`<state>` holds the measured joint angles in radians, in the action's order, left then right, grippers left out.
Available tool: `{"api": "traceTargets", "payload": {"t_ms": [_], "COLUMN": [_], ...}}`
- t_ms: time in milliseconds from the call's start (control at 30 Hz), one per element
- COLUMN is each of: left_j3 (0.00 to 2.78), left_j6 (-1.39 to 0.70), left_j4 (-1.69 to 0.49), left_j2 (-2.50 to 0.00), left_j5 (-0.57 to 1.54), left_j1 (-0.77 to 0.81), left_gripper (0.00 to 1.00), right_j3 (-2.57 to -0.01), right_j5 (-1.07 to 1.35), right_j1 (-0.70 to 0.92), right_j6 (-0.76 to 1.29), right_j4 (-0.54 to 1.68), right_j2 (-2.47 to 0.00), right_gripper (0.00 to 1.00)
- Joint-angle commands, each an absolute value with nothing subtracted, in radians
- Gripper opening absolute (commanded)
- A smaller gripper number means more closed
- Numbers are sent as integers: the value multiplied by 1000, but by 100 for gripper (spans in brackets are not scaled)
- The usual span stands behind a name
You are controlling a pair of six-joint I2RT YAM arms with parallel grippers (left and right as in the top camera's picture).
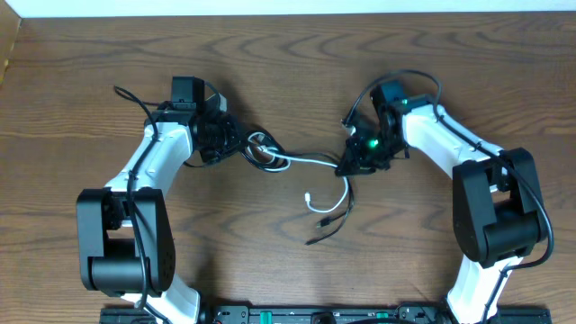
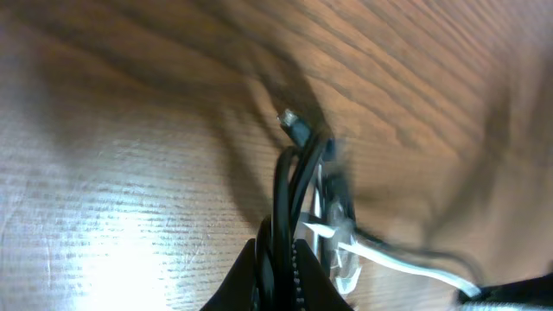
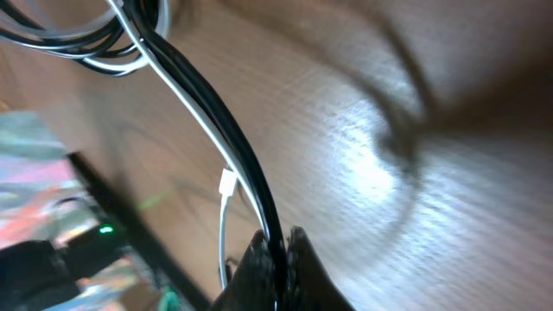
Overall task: Untangle cables
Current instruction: 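Pull a black cable rightward out of the bundle with the right gripper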
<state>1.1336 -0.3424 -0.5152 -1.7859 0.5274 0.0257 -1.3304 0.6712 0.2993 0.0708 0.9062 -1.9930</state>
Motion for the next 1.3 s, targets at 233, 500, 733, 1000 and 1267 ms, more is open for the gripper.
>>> {"api": "traceTargets", "payload": {"t_ms": [233, 500, 733, 1000, 1267], "left_j3": [1144, 1135, 1135, 1142, 1166], "left_j6": [-146, -146, -142, -142, -156], "left_j4": [-516, -527, -531, -533, -539], "left_j2": [-1766, -1767, -1767, -1767, -1767], "left_j5": [383, 323, 331, 507, 664], "left_j1": [19, 19, 19, 17, -4], "left_gripper": [7, 7, 7, 26, 48], "right_j3": [-1551, -1551, -1551, -1550, -1550], "right_j5": [130, -17, 10, 231, 273], "right_j1": [289, 289, 289, 295, 309], "right_j6": [-59, -58, -58, -61, -60], "right_j4": [1032, 962, 848, 810, 808], "right_j2": [-2001, -2001, -2001, -2001, -2001], "right_gripper": [1, 1, 1, 1, 1]}}
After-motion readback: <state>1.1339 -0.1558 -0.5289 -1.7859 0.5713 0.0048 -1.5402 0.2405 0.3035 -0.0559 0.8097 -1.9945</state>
